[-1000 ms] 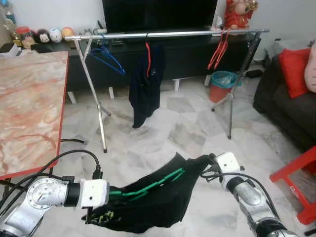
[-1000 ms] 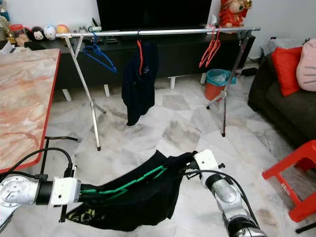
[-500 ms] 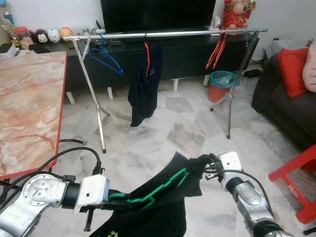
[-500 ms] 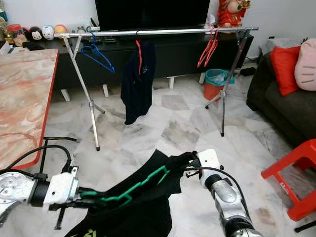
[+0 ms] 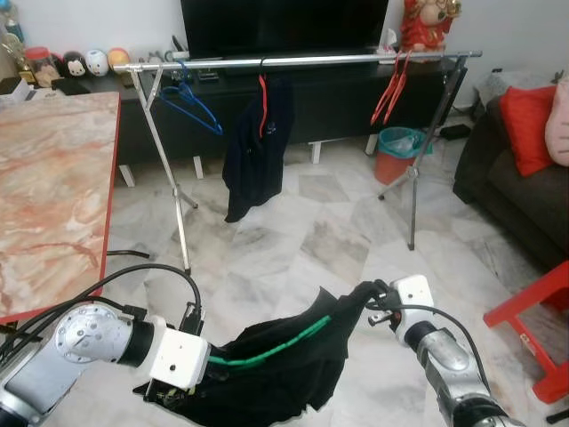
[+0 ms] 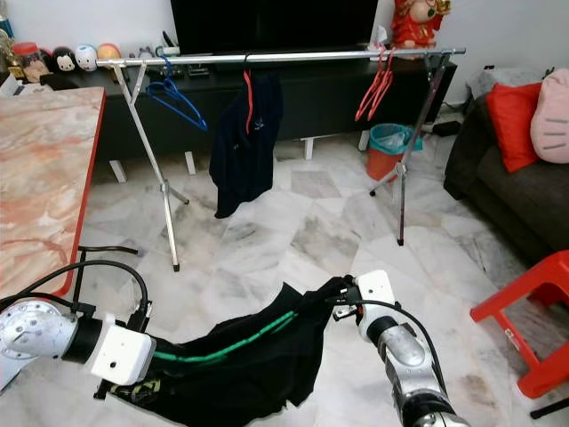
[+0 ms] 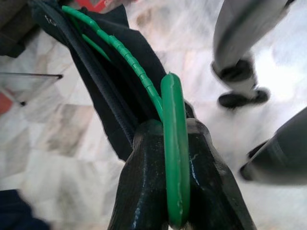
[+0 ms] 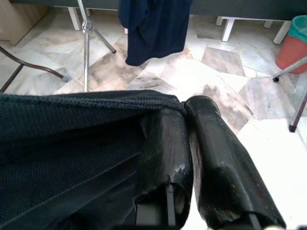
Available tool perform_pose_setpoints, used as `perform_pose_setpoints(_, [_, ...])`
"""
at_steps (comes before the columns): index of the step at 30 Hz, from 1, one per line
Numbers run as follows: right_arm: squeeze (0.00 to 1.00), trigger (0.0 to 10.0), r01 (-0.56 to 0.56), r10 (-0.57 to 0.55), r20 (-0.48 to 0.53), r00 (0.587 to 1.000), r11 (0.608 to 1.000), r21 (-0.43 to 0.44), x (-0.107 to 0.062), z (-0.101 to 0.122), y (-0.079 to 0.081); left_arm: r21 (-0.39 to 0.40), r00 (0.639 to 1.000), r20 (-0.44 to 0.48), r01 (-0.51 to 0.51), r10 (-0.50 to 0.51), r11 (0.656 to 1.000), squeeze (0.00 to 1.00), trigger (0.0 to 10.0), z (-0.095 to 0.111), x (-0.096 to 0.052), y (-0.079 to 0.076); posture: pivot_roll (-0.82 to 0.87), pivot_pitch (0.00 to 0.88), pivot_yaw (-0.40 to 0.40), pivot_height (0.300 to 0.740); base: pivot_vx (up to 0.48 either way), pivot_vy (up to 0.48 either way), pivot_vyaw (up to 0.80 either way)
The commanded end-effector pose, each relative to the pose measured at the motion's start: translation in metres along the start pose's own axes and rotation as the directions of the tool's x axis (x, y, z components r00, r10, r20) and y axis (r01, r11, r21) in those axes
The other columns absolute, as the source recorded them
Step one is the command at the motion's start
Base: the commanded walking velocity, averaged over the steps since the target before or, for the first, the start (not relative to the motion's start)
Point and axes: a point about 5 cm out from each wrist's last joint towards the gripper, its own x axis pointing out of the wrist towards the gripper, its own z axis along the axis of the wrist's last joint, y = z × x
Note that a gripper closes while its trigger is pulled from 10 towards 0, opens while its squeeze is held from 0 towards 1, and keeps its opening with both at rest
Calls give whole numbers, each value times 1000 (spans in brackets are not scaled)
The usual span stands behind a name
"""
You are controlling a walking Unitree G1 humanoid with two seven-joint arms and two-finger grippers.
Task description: Hang hanger
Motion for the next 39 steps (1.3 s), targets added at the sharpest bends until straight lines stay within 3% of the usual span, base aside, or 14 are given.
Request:
perform_pose_setpoints(1, [0, 0, 157, -160, 43, 986, 986, 56, -5, 14, -34, 44, 998, -22, 67, -66, 997, 0, 10000, -3, 1, -8, 38, 0, -54, 740, 0, 0, 0])
perform_pose_setpoints(4, [0, 0, 142, -145, 48, 988, 988, 57, -3, 15, -31, 70, 1000, 5, 16, -17, 997, 0, 10000, 0, 3, -3, 37, 0, -54, 740, 0, 0, 0])
perform_pose_setpoints(5, [0, 0, 140, -143, 45, 989, 988, 59, -2, 15, -31, 76, 996, 63, -64, 59, 995, 0, 10000, 6, 4, 6, 39, 0, -56, 740, 0, 0, 0])
perform_pose_setpoints(8, [0, 0, 146, -149, 46, 988, 987, 64, -1, 17, -31, 112, 986, 107, -139, 127, 984, 0, 10000, 13, 5, 14, 43, 0, -57, 740, 0, 0, 0])
perform_pose_setpoints(11, [0, 0, 145, -149, 54, 987, 987, 72, 1, 21, -32, 161, 986, 78, -162, 151, 974, 0, 10000, 10, 6, 18, 43, 0, -57, 740, 0, 0, 0])
perform_pose_setpoints(13, [0, 0, 141, -146, 64, 987, 987, 79, 1, 23, -32, 166, 983, 79, -176, 165, 970, 0, 10000, 8, 7, 18, 42, 0, -57, 740, 0, 0, 0])
perform_pose_setpoints(15, [0, 0, 143, -152, 79, 985, 984, 109, 2, 25, -33, 127, 948, 163, -294, 273, 947, 0, 10000, 15, 10, 26, 37, 0, -56, 740, 0, 0, 0])
perform_pose_setpoints(16, [0, 0, 144, -153, 79, 985, 983, 111, 2, 25, -33, 123, 944, 169, -305, 283, 944, 0, 10000, 16, 10, 27, 38, 0, -56, 740, 0, 0, 0])
perform_pose_setpoints(24, [0, 0, 143, -154, 69, 986, 980, 141, 1, 22, -34, 164, 941, 183, -316, 285, 935, 0, 10000, 18, 12, 28, 42, 0, -57, 740, 0, 0, 0])
perform_pose_setpoints(27, [0, 0, 116, -130, 93, 987, 983, 141, 4, 26, -29, 235, 974, 74, -224, 213, 946, 0, 10000, 5, 19, 18, 38, 0, -57, 740, 0, 0, 0])
perform_pose_setpoints(30, [0, 0, 106, -122, 104, 987, 984, 145, 5, 29, -28, 259, 980, 14, -195, 198, 946, 0, 10000, -1, 21, 15, 38, 0, -57, 740, 0, 0, 0])
perform_pose_setpoints(39, [0, 0, 93, -109, 107, 988, 985, 147, 6, 30, -27, 300, 980, -34, -176, 195, 937, 0, 10000, -7, 23, 14, 37, 0, -58, 740, 0, 0, 0])
